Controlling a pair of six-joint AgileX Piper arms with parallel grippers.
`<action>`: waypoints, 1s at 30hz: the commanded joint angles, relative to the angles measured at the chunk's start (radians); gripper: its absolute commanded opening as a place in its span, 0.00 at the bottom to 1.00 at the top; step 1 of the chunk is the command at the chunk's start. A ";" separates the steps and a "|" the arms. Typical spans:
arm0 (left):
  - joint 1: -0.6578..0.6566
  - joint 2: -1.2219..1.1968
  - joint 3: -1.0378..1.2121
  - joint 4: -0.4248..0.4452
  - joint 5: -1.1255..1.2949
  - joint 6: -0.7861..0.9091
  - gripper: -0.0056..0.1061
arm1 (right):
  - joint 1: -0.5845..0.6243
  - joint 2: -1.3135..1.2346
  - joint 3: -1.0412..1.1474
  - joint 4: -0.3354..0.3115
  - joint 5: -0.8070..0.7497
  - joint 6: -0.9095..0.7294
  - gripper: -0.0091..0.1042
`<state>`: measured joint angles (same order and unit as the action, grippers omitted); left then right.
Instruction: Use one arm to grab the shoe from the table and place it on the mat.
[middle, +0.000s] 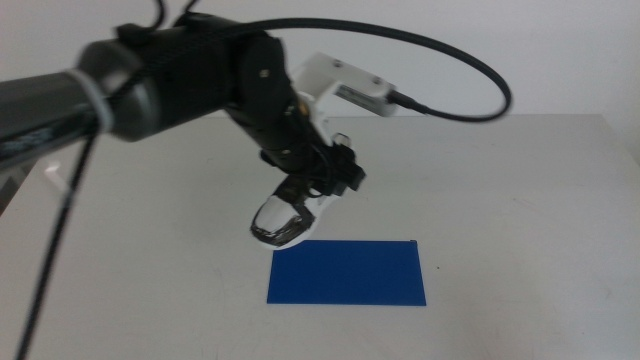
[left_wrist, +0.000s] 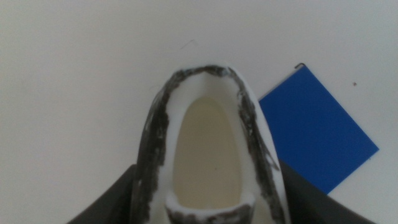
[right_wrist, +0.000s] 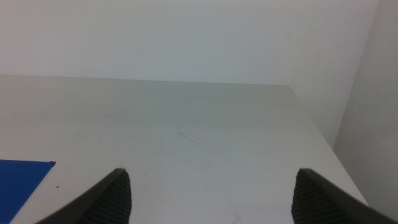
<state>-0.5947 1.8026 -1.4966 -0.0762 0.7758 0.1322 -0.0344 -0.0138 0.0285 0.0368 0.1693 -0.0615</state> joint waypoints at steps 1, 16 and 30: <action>-0.022 -0.016 -0.088 -0.009 -0.006 0.062 0.04 | -0.005 -0.020 -0.010 -0.008 -0.079 -0.013 0.67; -0.040 0.076 -0.205 -0.230 0.146 0.742 0.04 | -0.005 -0.020 -0.010 -0.008 -0.079 -0.013 0.67; -0.040 0.077 -0.205 -0.329 0.166 1.065 0.04 | -0.005 -0.020 -0.010 -0.008 -0.079 -0.013 0.67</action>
<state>-0.6288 1.9384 -1.6670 -0.3628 0.9711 1.1934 -0.0344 -0.0138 0.0285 0.0368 0.1693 -0.0615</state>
